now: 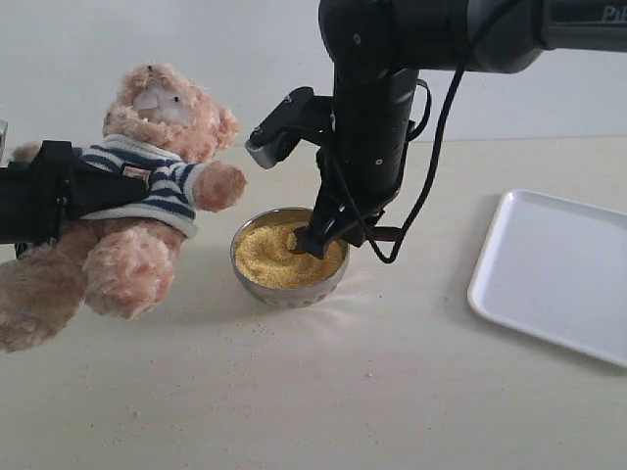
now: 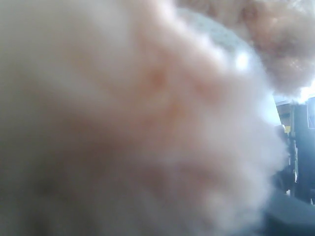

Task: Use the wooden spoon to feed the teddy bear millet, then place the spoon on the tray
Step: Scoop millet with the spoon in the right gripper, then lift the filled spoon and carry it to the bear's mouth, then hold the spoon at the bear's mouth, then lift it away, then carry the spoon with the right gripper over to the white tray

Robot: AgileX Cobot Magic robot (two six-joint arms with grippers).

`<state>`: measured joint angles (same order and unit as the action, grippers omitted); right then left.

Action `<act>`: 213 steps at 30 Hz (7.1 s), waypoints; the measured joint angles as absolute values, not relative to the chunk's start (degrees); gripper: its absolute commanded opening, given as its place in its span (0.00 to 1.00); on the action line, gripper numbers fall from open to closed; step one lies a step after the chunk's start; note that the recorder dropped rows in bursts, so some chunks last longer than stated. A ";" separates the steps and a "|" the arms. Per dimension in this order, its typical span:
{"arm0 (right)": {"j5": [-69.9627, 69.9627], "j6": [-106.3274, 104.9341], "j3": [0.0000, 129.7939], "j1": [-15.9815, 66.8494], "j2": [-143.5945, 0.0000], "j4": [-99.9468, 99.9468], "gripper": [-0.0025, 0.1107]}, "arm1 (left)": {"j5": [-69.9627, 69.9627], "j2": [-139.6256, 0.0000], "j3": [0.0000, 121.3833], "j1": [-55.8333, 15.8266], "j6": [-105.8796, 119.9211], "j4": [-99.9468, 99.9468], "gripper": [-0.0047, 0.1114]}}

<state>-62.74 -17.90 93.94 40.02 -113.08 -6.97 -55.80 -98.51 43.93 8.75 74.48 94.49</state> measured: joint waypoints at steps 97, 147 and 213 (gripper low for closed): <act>-54.45 -27.95 106.59 41.84 -102.77 9.42 0.02 | -53.90 -98.51 43.93 8.75 75.67 94.12 0.08; -48.34 -39.42 106.59 50.63 -110.87 -26.55 0.02 | -53.90 -98.51 43.93 8.75 75.67 94.03 0.08; -56.13 -7.10 90.70 18.23 -77.80 -0.72 0.02 | -54.02 -98.51 43.93 12.00 79.78 94.37 0.08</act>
